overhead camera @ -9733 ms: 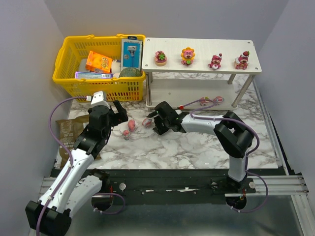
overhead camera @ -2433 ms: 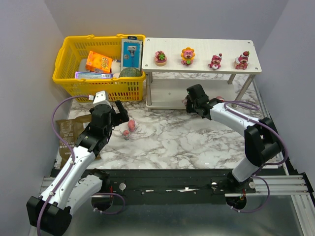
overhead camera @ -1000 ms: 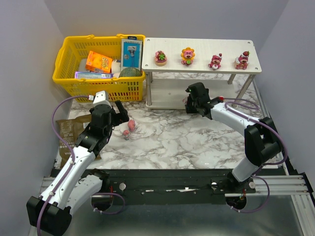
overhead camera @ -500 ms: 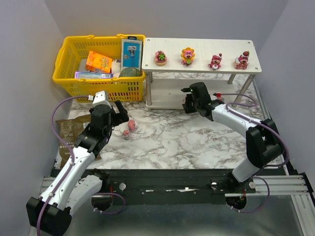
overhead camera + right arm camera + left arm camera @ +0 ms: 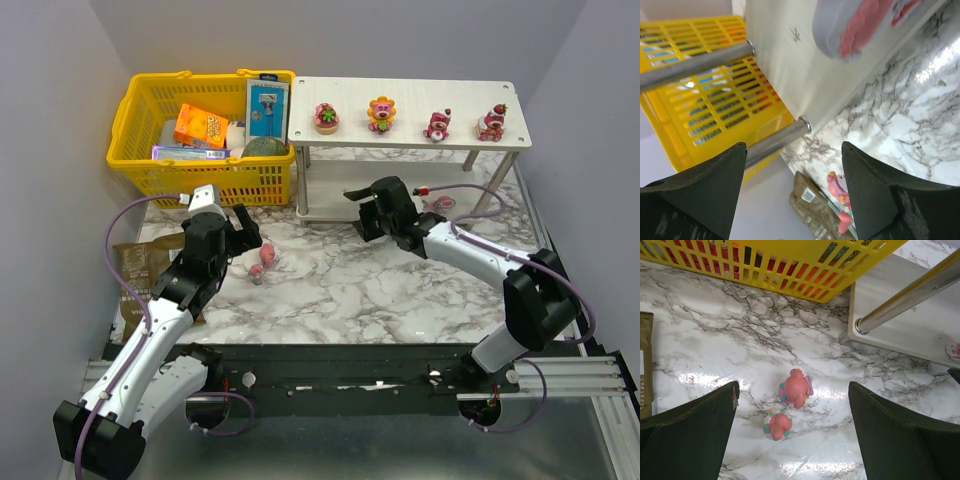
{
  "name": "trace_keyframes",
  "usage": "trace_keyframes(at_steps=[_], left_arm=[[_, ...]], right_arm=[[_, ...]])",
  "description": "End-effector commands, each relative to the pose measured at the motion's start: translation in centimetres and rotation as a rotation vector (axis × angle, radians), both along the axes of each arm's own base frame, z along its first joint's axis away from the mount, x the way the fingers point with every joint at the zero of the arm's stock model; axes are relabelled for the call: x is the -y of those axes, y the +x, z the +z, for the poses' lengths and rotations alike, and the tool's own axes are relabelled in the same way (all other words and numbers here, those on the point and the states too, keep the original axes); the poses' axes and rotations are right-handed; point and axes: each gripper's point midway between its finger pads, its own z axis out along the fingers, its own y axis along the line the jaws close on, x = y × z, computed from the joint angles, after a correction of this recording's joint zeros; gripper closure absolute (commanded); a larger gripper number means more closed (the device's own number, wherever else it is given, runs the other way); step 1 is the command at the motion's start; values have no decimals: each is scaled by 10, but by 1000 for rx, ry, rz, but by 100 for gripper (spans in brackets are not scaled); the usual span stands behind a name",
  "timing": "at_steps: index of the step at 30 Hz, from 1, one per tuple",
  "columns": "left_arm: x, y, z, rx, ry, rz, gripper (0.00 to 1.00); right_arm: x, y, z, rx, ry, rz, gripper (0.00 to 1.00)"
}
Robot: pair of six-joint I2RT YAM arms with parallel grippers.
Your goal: Place and organize the plastic toys onto the shelf
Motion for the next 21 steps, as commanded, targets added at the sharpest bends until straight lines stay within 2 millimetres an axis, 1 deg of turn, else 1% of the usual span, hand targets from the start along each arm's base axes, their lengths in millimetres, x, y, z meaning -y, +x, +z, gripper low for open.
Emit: trace_keyframes(at_steps=[1, 4, 6, 7, 9, 10, 11, 12, 13, 14, 15, 17, 18, 19, 20, 21], left_arm=[[1, 0, 8, 34, -10, -5, 1], [-1, 0, 8, 33, -6, 6, 1], [-3, -1, 8, 31, -2, 14, 1], [-4, -2, 8, 31, 3, 19, 1], [-7, -4, 7, 25, 8, 26, 1], [-7, -5, 9, 31, 8, 27, 1], [-8, -6, 8, 29, 10, 32, 1], [-9, -7, 8, 28, 12, 34, 1], [-10, -8, 10, 34, 10, 36, 1], [-11, -9, 11, 34, 8, 40, 1], [-12, -10, 11, 33, 9, 43, 1], [-13, -12, 11, 29, 9, 49, 1], [-14, -13, 10, 26, 13, 53, 1], [-15, -14, 10, 23, 13, 55, 1], [-16, -14, 10, 22, 15, 57, 1], [-16, -15, 8, 18, 15, 58, 1]], right_arm=[[-22, -27, -3, 6, -18, 107, 16], [-49, -50, -10, -11, -24, 196, 17], [-61, -60, -14, -22, -22, 234, 17], [-71, -67, -19, -30, -32, 268, 17], [-87, -72, -18, -29, -30, 314, 18], [-92, -74, -26, -41, -46, 334, 18], [-101, -81, -29, -48, -49, 360, 19], [-108, -84, -28, -51, -40, 376, 19], [-113, -87, -31, -61, -38, 390, 19], [-119, -91, -39, -78, -43, 407, 19], [-126, -93, -39, -85, -32, 426, 20], [-136, -99, -48, -106, -39, 451, 20], [-140, -101, -52, -112, -40, 465, 21], [-148, -98, -46, -93, -39, 481, 21], [-154, -101, -46, -84, -48, 501, 21], [-159, -101, -53, -88, -64, 513, 21]])
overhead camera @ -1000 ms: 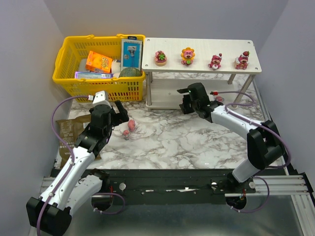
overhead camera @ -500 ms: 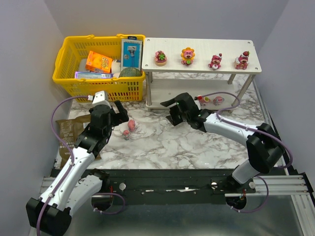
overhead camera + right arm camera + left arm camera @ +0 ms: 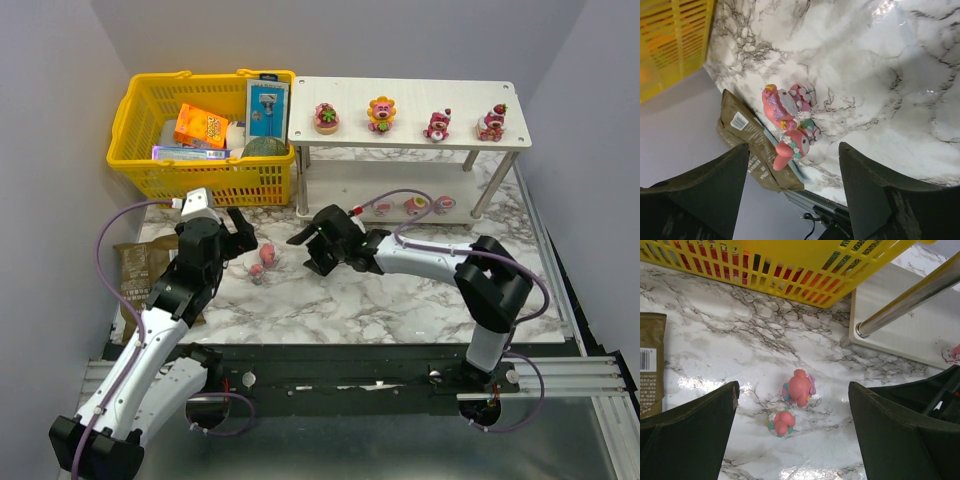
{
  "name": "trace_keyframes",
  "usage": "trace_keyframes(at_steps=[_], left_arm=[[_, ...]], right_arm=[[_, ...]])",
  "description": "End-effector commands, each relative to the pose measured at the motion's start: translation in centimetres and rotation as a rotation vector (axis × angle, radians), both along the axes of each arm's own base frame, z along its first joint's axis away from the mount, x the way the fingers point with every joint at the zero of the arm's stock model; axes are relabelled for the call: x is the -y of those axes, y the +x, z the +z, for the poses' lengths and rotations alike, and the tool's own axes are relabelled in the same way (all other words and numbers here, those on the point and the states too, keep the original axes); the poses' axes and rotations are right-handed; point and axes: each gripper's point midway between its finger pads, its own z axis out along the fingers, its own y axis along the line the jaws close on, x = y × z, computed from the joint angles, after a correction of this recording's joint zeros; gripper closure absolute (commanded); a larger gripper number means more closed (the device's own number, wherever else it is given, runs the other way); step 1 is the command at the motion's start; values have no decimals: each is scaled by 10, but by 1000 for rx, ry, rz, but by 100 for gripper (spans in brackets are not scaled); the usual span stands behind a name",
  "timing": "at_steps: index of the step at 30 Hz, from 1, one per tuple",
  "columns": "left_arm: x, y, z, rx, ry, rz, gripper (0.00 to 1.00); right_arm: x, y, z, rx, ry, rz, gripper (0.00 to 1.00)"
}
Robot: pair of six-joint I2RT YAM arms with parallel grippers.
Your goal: Place and organize the plastic toys onto the shelf
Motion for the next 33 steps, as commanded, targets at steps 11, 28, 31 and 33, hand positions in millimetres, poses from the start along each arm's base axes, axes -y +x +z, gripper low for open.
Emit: trace_keyframes(at_steps=[11, 28, 31, 33], left_arm=[[-8, -5, -2, -11, 16, 38, 1], [-9, -4, -1, -6, 20, 41, 1], [-9, -4, -1, -7, 21, 42, 1], [-9, -4, 0, -4, 20, 42, 1]], right_arm=[[-59, 3, -25, 128, -114, 237, 24], [-77, 24, -32, 398, -111, 347, 29], [-81, 23, -30, 409, -95, 358, 29], [-84, 25, -31, 413, -103, 366, 30]])
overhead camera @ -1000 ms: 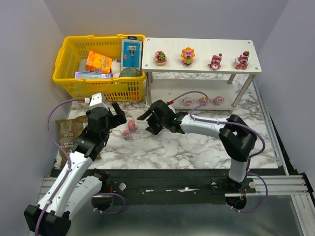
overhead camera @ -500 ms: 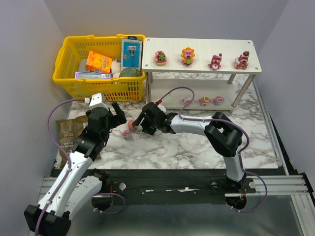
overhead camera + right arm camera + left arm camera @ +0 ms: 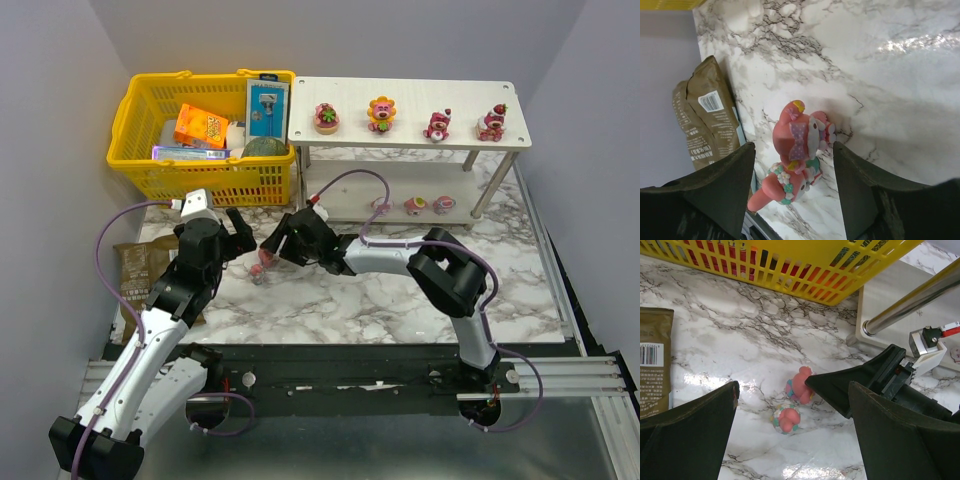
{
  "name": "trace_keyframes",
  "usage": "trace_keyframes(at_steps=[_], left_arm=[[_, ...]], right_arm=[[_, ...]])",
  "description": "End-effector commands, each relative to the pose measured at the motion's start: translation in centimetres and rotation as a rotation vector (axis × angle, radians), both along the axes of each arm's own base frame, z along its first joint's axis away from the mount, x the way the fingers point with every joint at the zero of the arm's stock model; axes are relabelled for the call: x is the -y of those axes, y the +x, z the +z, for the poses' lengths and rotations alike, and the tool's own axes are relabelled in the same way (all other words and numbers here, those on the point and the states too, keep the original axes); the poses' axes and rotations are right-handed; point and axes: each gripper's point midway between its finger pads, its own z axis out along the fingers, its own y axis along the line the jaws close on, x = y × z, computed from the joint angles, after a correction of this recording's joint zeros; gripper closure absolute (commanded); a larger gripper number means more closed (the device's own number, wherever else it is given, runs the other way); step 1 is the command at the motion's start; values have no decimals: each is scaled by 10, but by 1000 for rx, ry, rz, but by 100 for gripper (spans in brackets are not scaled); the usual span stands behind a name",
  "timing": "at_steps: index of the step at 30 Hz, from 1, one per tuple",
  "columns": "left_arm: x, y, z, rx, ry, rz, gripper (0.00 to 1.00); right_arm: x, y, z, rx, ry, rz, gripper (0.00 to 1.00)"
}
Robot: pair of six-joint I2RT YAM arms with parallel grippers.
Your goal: Place and organize the plastic toys onto the shelf
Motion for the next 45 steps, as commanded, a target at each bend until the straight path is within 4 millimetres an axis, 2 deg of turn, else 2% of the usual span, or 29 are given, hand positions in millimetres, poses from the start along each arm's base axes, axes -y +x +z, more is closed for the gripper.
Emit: trace_keyframes(at_steps=[1, 13, 18, 23, 26, 27, 30, 33, 36, 45], left_arm=[[-5, -1, 3, 11, 9, 24, 1], [-5, -1, 3, 12, 8, 23, 1], [-5, -1, 4, 15, 6, 23, 1], [-5, -2, 5, 16, 6, 23, 1], [-5, -2, 4, 15, 8, 22, 1], [-5, -2, 4, 16, 6, 23, 1], [-5, -2, 5, 16, 6, 23, 1], [-4, -2, 5, 18, 5, 21, 1], [-4, -2, 5, 17, 4, 19, 1], [-2, -2, 5, 16, 0, 10, 1]], right_arm=[[-10, 3, 0, 59, 8, 36, 30], [-17, 4, -8, 51, -22, 69, 38], [-24, 2, -6, 44, -13, 98, 47], [-25, -3, -10, 23, -25, 120, 48], [-23, -2, -11, 19, -32, 114, 54], [-22, -3, -10, 19, -32, 112, 62], [-19, -1, -5, 26, -29, 100, 74], [-18, -3, -3, 18, -23, 91, 82], [-15, -4, 0, 12, -16, 80, 87], [-6, -2, 11, 22, -10, 37, 93]])
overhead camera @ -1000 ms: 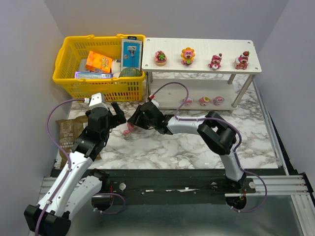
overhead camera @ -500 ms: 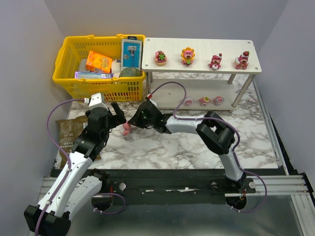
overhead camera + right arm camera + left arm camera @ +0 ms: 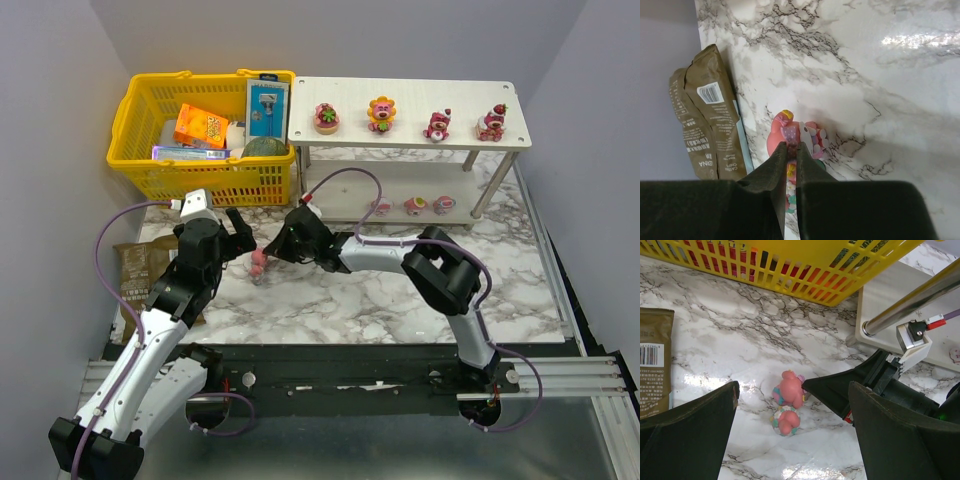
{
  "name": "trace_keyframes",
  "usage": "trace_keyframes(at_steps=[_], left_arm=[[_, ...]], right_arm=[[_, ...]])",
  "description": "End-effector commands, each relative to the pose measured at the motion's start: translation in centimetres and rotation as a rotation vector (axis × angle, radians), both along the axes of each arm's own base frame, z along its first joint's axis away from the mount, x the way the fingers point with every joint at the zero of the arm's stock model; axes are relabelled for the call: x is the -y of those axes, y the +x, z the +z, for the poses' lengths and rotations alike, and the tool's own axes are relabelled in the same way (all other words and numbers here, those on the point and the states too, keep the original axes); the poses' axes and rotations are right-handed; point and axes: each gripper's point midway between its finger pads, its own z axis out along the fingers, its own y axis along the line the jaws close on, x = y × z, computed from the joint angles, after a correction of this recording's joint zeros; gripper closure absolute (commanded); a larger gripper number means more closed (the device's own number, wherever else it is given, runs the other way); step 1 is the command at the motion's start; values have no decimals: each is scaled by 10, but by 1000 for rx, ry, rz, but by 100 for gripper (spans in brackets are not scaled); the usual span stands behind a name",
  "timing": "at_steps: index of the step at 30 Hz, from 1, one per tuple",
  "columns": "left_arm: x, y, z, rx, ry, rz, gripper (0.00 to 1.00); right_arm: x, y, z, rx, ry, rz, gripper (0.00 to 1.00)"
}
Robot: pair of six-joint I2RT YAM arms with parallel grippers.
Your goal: Place and organize the plastic toys onto the shelf
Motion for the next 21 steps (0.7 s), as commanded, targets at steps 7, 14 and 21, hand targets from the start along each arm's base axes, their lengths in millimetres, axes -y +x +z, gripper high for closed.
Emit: trace_keyframes(at_steps=[7, 14, 21], left_arm=[[0, -1, 2, 6, -2, 2, 1], [1, -1, 0, 2, -2, -2, 1], [0, -2, 0, -1, -5, 4, 1]], right_arm=[[24, 3, 29, 31, 4, -120, 94], [28, 3, 26, 40, -21, -117, 92], [11, -2, 27, 16, -51, -3, 52]])
